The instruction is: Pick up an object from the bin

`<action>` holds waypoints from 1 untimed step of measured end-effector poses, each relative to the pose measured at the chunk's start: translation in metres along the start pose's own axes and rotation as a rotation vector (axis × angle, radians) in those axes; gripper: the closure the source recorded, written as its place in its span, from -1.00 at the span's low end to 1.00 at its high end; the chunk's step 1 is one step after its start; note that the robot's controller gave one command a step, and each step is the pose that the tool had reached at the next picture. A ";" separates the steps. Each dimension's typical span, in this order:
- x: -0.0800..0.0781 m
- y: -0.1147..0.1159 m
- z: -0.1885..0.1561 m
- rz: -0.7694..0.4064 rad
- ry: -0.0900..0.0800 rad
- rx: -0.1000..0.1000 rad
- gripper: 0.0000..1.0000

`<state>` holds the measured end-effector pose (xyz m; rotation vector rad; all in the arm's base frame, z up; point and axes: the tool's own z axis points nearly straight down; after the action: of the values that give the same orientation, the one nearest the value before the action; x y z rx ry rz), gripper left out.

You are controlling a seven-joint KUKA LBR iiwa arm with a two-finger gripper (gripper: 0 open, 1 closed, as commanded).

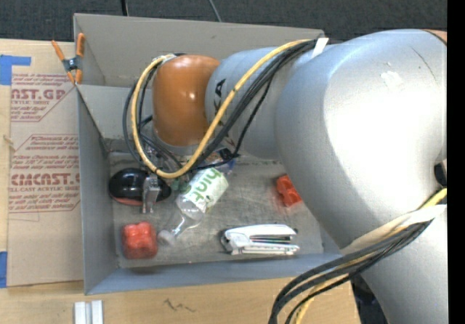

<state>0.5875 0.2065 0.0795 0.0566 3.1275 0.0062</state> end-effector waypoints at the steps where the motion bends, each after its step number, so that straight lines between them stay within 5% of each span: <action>1: 0.001 0.000 -0.002 0.000 0.002 0.000 1.00</action>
Offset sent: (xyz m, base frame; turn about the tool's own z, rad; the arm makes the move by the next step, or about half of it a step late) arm -0.0001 -0.0001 0.0415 0.0000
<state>0.5864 0.2063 0.0815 0.0570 3.1293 0.0057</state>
